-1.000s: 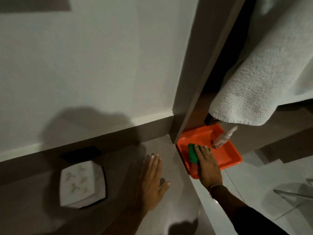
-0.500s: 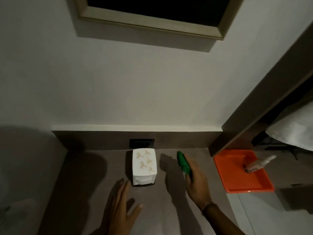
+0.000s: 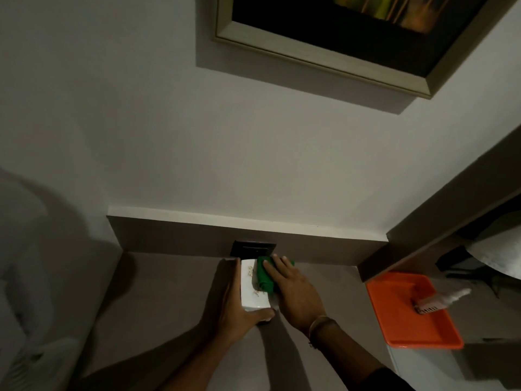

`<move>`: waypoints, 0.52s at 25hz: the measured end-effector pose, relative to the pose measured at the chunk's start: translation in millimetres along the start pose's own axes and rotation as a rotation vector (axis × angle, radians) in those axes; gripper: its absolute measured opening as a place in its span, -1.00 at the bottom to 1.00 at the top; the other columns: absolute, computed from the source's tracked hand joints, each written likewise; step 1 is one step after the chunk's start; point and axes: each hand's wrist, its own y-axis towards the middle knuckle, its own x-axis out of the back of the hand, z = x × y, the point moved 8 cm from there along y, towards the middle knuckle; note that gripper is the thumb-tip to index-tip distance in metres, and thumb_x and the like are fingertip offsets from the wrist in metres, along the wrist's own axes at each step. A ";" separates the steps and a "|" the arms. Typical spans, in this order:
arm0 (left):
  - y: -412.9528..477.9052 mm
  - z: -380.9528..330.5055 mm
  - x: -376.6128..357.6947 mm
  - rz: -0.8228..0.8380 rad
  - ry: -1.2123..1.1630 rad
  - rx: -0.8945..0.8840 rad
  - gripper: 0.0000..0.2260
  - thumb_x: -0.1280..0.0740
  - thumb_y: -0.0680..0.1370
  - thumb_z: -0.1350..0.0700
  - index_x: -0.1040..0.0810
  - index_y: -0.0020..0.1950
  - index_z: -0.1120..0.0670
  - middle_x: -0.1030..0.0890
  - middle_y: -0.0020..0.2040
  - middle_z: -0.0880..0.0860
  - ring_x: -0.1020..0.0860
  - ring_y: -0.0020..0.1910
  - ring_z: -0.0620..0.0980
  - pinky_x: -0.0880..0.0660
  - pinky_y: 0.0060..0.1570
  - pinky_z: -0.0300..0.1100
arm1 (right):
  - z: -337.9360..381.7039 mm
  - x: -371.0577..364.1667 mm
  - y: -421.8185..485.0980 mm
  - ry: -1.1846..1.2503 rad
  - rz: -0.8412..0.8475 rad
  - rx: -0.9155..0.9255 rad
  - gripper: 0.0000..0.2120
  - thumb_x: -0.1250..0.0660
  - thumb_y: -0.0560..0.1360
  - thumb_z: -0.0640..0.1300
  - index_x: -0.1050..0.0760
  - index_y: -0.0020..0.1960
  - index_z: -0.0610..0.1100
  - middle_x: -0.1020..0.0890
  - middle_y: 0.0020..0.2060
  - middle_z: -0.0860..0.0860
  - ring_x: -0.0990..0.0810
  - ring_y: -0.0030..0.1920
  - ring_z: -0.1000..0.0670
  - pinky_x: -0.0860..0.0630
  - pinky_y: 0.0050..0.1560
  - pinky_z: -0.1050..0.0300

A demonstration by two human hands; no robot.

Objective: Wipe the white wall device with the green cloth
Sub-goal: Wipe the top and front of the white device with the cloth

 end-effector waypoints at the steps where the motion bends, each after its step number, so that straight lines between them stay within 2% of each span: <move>1: 0.7 -4.4 -3.1 0.025 -0.002 0.018 0.21 -0.76 0.25 0.14 -0.02 0.66 0.12 -0.32 0.63 0.21 -0.33 0.62 0.22 -0.27 0.64 0.12 | 0.9 0.5 1.6 -0.020 0.006 0.000 -0.33 -0.22 0.60 -0.16 0.01 0.61 0.09 -0.04 0.63 0.00 -0.01 0.61 -0.11 -0.15 0.57 -0.07; 2: -0.5 -1.7 -4.6 0.063 -0.039 0.047 0.16 -0.74 0.29 0.17 -0.02 0.66 0.16 -0.30 0.64 0.23 -0.32 0.62 0.24 -0.25 0.64 0.16 | 1.0 0.6 5.3 -0.039 0.017 0.000 -0.31 -0.24 0.59 -0.15 0.01 0.61 0.07 -0.04 0.63 -0.01 -0.02 0.61 -0.12 -0.14 0.57 -0.08; 4: 2.0 -2.6 -1.6 0.019 -0.082 -0.002 0.14 -0.73 0.32 0.13 -0.01 0.66 0.04 -0.31 0.64 0.12 -0.34 0.61 0.11 -0.29 0.63 0.06 | 1.4 -1.1 15.3 -0.070 0.053 0.004 -0.28 -0.26 0.59 -0.13 0.06 0.61 0.06 -0.02 0.63 -0.02 -0.02 0.61 -0.11 -0.10 0.59 -0.07; 6: 10.5 13.7 -1.4 -0.035 -0.129 -0.022 0.20 -0.73 0.25 -0.19 0.00 0.67 -0.18 -0.32 0.61 -0.24 -0.37 0.54 -0.23 -0.37 0.58 0.04 | 1.8 -3.4 21.4 -0.060 0.080 0.002 -0.25 -0.26 0.59 -0.11 0.11 0.61 0.07 -0.02 0.63 -0.01 -0.02 0.61 -0.11 -0.10 0.59 -0.06; 7: 19.2 37.5 -8.8 -0.034 -0.165 0.011 0.24 -0.67 0.18 -0.37 -0.03 0.67 -0.21 -0.36 0.56 -0.30 -0.40 0.48 -0.29 -0.41 0.55 0.10 | 2.3 -4.4 23.1 -0.052 0.087 0.002 -0.25 -0.27 0.59 -0.11 0.11 0.61 0.08 -0.02 0.63 0.00 -0.03 0.61 -0.11 -0.12 0.58 -0.06; 8: 22.7 50.6 -13.7 -0.009 -0.174 0.033 0.29 -0.63 0.12 -0.46 -0.05 0.68 -0.15 -0.39 0.55 -0.24 -0.43 0.46 -0.24 -0.44 0.53 0.13 | 2.1 -5.0 23.3 -0.045 0.088 0.001 -0.25 -0.27 0.59 -0.12 0.11 0.61 0.09 -0.02 0.63 0.00 -0.03 0.61 -0.10 -0.14 0.57 -0.06; 9: 17.8 44.2 -10.7 0.009 -0.154 0.030 0.33 -0.63 0.08 -0.47 -0.05 0.68 -0.10 -0.39 0.57 -0.13 -0.43 0.49 -0.16 -0.43 0.54 0.11 | 1.7 -5.3 22.2 -0.039 0.090 -0.003 -0.25 -0.27 0.59 -0.12 0.10 0.61 0.08 -0.02 0.63 0.00 -0.03 0.61 -0.10 -0.15 0.57 -0.06; 10: 12.0 34.6 -4.7 0.011 -0.157 0.013 0.34 -0.65 0.05 -0.44 -0.05 0.68 -0.13 -0.35 0.60 -0.10 -0.38 0.54 -0.14 -0.39 0.56 0.02 | 1.3 -5.0 20.5 -0.032 0.088 -0.009 -0.25 -0.27 0.59 -0.13 0.10 0.62 0.08 -0.02 0.63 0.01 -0.02 0.61 -0.10 -0.16 0.57 -0.07; 13: 4.8 19.2 7.7 -0.066 -0.200 -0.066 0.31 -0.75 0.08 -0.26 -0.01 0.64 -0.33 -0.19 0.66 -0.25 -0.19 0.61 -0.30 -0.20 0.56 -0.24 | 4.3 -4.2 18.4 -0.007 0.068 -0.032 -0.26 -0.26 0.59 -0.17 0.08 0.62 0.07 -0.01 0.63 0.00 0.00 0.61 -0.10 -0.18 0.57 -0.09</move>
